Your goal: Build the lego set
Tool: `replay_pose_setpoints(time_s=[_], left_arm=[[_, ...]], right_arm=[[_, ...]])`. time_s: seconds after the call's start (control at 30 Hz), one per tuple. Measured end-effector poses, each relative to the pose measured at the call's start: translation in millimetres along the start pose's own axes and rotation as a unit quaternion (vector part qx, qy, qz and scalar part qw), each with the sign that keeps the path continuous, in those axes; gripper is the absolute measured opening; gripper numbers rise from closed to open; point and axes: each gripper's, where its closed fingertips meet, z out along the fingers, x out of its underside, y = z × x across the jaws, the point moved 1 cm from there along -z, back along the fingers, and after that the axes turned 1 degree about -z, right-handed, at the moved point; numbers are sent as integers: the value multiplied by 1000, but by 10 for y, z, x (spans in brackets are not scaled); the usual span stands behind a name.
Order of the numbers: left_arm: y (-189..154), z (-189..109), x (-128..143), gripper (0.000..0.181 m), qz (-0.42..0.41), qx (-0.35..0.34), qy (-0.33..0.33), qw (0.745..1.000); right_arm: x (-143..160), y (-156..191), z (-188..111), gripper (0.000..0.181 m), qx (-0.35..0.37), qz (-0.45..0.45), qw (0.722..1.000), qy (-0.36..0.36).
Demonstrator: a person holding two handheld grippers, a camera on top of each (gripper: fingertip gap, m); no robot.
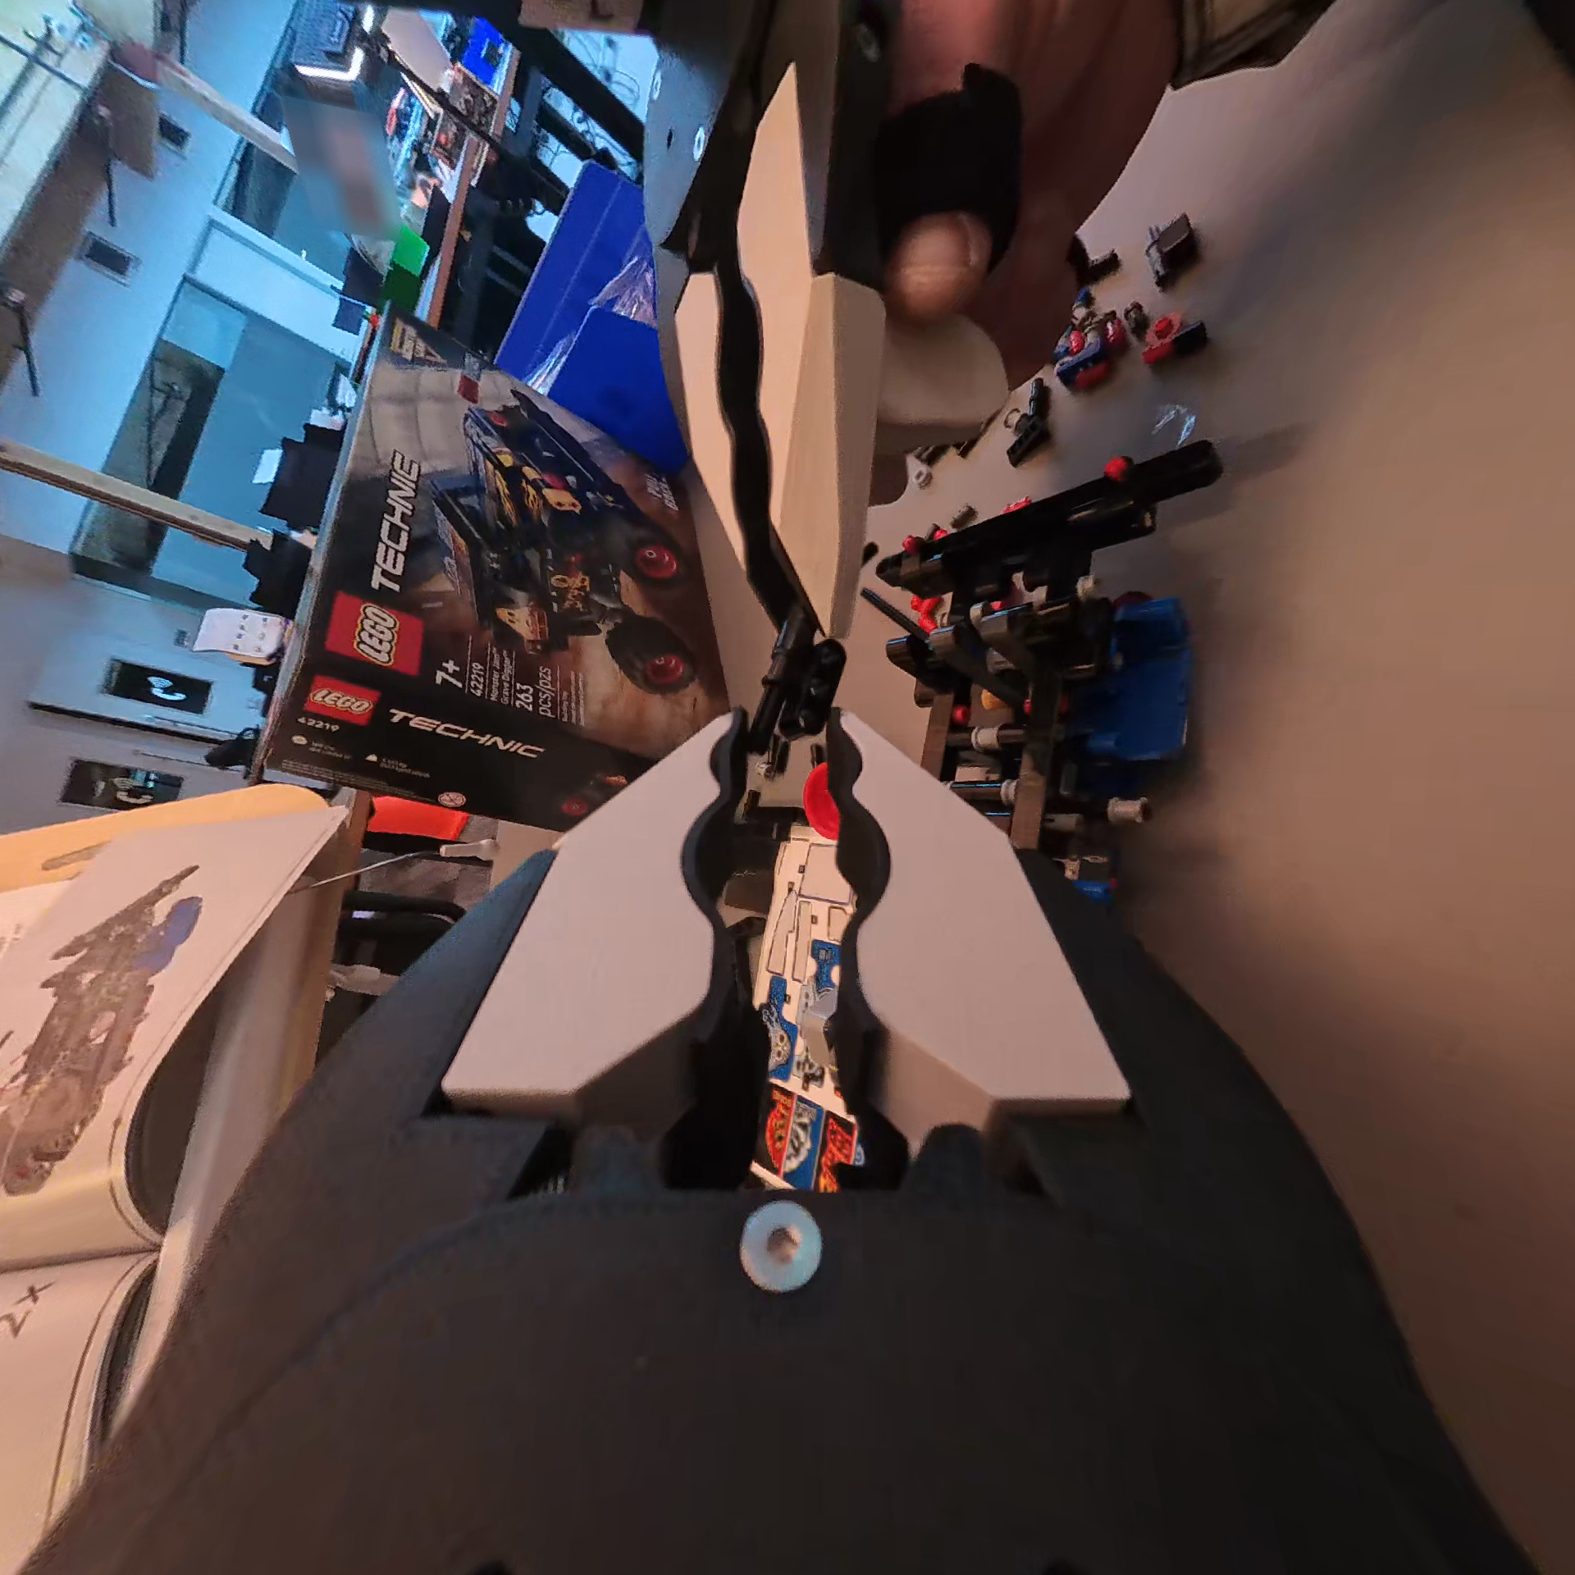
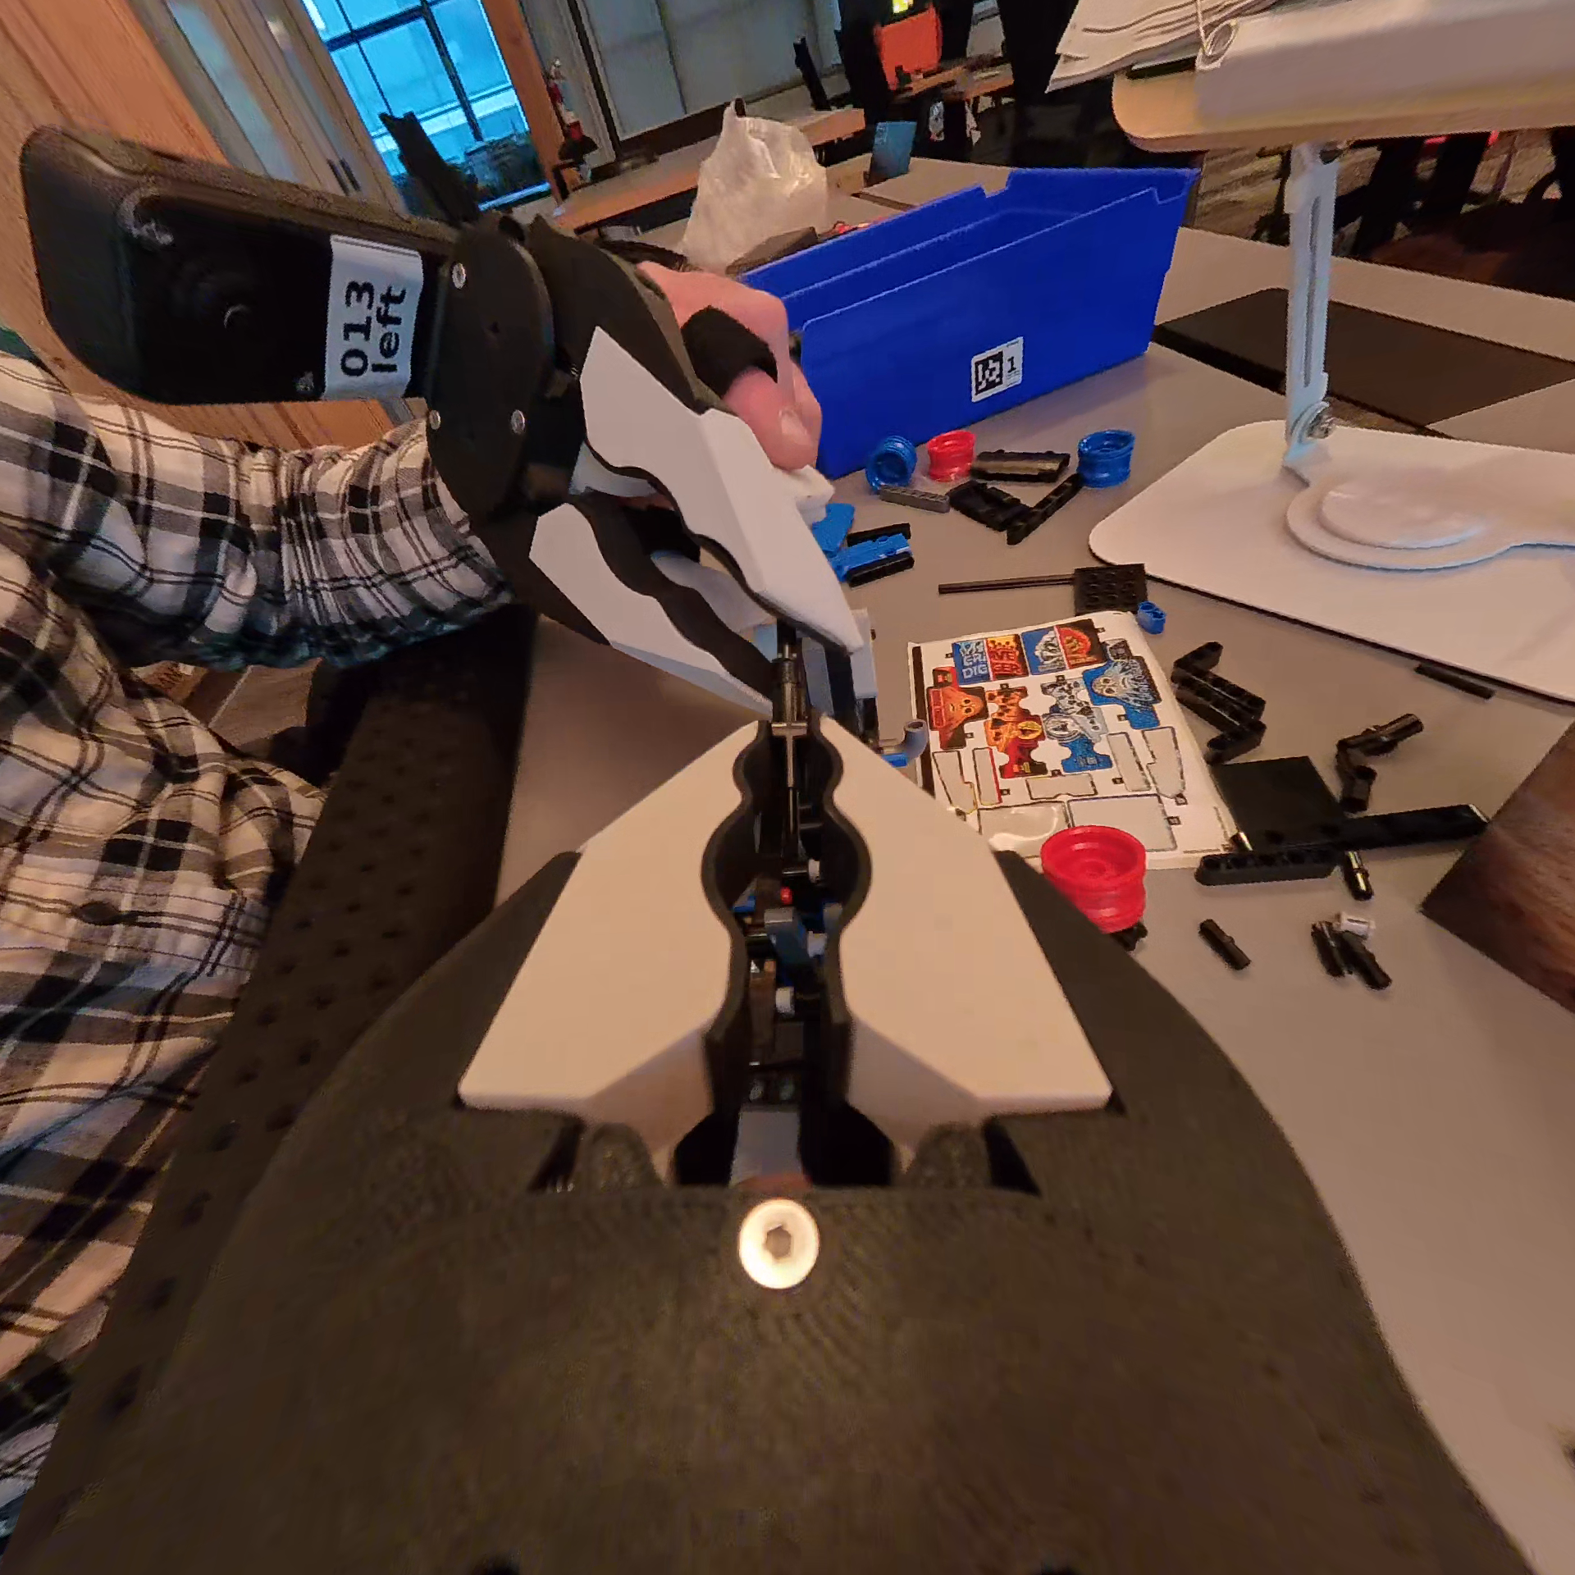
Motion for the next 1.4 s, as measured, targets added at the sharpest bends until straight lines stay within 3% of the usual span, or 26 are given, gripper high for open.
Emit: replay_pose_setpoints(time_s=[0.2,0.33,0.47,0.57,0.77,0.9,1.2,1.4], left_arm=[[27,-12,34,13,-43,10,0,999],[70,-51,88,13,-105,29,-4,994],[88,-69,132,13,-137,41,-1,990],[53,-53,143,13,-149,55,3,987],[2,-19,127,12,-167,73,3,983],[-21,-10,101,12,-173,84,-4,981],[-48,-12,117,14,-174,90,-2,981],[3,-202,173,35,-184,115,3,976]], right_arm=[[-15,-54,-16,16,23,-12,1000,-5],[-3,-108,-60,22,76,-85,993,16],[-35,-147,-61,25,154,-196,967,45],[-138,-84,-26,26,178,-246,952,35],[-69,-89,73,27,214,-325,917,89],[-8,-108,138,24,223,-344,905,114],[-2,-97,168,15,219,-338,908,112],[1,-111,143,15,217,-323,915,107]])
